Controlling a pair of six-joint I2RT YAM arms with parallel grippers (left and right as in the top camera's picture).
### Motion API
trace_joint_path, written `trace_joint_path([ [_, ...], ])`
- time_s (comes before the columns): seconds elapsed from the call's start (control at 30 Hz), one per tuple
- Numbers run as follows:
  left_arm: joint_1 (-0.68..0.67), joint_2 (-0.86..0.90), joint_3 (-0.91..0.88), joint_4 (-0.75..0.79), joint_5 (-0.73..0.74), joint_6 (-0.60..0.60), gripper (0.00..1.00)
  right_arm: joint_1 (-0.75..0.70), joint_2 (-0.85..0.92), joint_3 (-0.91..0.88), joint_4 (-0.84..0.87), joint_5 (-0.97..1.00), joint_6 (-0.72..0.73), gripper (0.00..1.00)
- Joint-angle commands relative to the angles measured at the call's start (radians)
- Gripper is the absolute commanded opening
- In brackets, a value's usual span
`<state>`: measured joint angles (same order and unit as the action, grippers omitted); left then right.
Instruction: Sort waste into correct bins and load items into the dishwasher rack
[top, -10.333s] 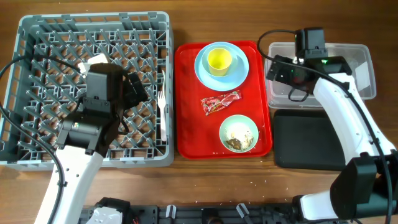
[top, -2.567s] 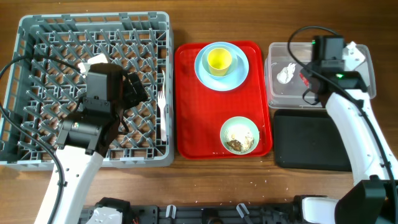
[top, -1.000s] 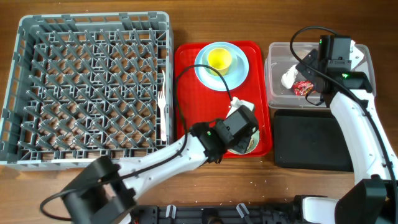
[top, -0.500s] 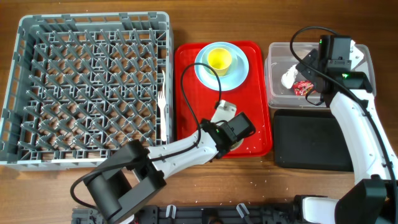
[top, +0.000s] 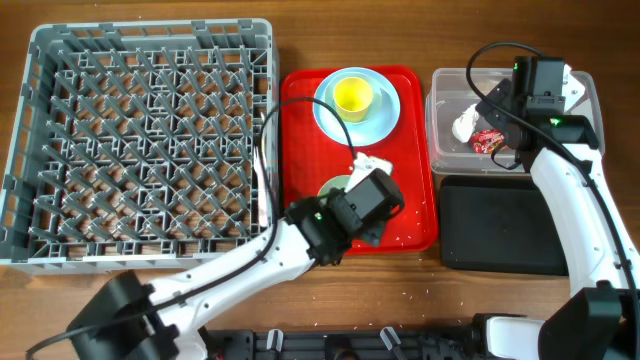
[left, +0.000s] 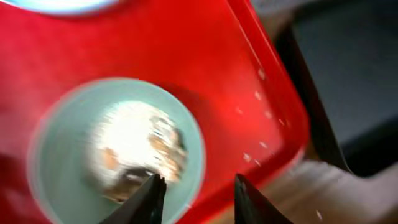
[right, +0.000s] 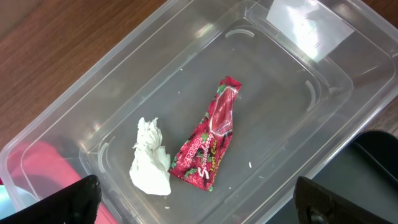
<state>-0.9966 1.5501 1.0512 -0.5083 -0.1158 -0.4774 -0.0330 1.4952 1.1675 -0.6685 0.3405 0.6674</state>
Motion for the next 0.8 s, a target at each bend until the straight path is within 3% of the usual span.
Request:
trace_joint_path([
  [0.0,-0.023,0.072,0.002,0.022,0.071,-0.002,0.41,0.0,0.013,0.002,0.002,-0.002,-0.013,1.0],
  [0.1,-0.023,0.121,0.002,0.03,0.044,-0.002,0.31,0.0,0.013,0.002,0.002,-0.002,-0.013,1.0],
  [0.43,-0.023,0.241,0.002,0.109,-0.01,0.002,0.25,0.0,0.013,0.002,0.002,-0.002,-0.013,1.0],
  [0.47,-0.023,0.254,0.002,0.114,-0.022,0.001,0.18,0.0,0.013,0.002,0.002,-0.002,-0.012,1.0],
  [0.57,-0.023,0.256,0.003,0.116,-0.024,0.001,0.18,0.0,0.013,0.002,0.002,-0.002,-0.013,1.0],
  [0.67,-0.021,0.254,0.003,0.117,-0.028,0.002,0.04,0.0,0.013,0.002,0.002,-0.002,-0.013,0.99],
  [0.77,-0.022,0.212,0.003,0.116,-0.103,0.002,0.04,0.0,0.013,0.002,0.002,-0.002,-0.012,1.0],
])
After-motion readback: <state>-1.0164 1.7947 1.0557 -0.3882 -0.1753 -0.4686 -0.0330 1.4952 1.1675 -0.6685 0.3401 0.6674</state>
